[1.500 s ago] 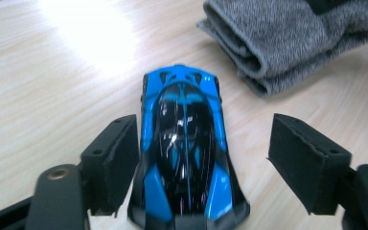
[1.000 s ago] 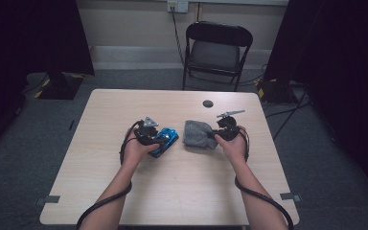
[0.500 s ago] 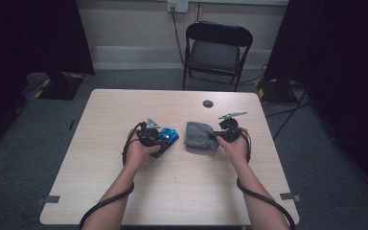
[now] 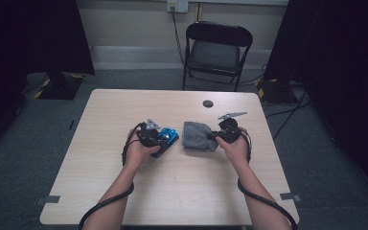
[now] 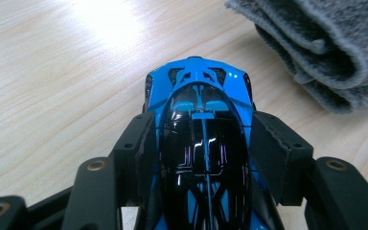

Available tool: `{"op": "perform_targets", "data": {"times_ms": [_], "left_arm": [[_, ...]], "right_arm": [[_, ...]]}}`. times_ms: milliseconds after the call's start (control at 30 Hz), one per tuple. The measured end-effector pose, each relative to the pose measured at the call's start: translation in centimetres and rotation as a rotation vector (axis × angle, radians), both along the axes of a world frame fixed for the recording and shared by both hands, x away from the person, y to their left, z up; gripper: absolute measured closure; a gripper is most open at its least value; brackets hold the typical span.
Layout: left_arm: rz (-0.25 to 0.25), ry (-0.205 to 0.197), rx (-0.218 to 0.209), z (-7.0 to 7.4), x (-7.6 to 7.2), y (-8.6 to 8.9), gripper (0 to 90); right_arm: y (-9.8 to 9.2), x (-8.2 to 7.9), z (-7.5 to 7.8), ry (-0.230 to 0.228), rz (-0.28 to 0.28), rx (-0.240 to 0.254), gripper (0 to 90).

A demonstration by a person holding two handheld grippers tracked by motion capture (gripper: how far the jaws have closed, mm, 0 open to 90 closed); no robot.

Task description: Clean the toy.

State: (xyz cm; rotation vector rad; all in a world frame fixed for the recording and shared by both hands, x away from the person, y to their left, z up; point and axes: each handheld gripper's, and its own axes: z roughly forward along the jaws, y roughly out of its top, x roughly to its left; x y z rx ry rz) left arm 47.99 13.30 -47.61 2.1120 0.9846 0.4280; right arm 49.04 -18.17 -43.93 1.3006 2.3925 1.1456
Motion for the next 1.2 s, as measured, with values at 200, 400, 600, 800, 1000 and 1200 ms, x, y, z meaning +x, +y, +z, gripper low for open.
{"op": "perform_targets", "data": {"times_ms": [200,400,600,800,1000,1200], "left_arm": [[-0.004,0.001,-0.001,0.0,0.0,0.2,44.4],[0.000,0.001,0.012,0.2,-0.1,0.0,44.9],[0.010,0.003,0.016,0.3,-0.2,-0.1,45.2],[0.014,0.004,0.028,0.3,-0.2,-0.2,45.2],[0.019,0.006,0.022,0.3,-0.2,-0.3,45.3],[0.016,0.007,0.027,0.3,-0.2,-0.2,45.3]], "right_arm": [[-0.1,-1.4,0.1,0.009,0.065,0.025,78.1],[0.6,-2.9,-0.5,0.018,0.122,0.038,78.1],[2.1,-4.3,-0.9,0.031,0.205,0.021,78.1],[4.3,-5.6,-1.3,0.045,0.296,0.005,78.1],[6.8,-6.1,-2.0,0.065,0.368,-0.013,78.1],[8.5,-5.8,-3.0,0.094,0.404,-0.032,78.1]]}}
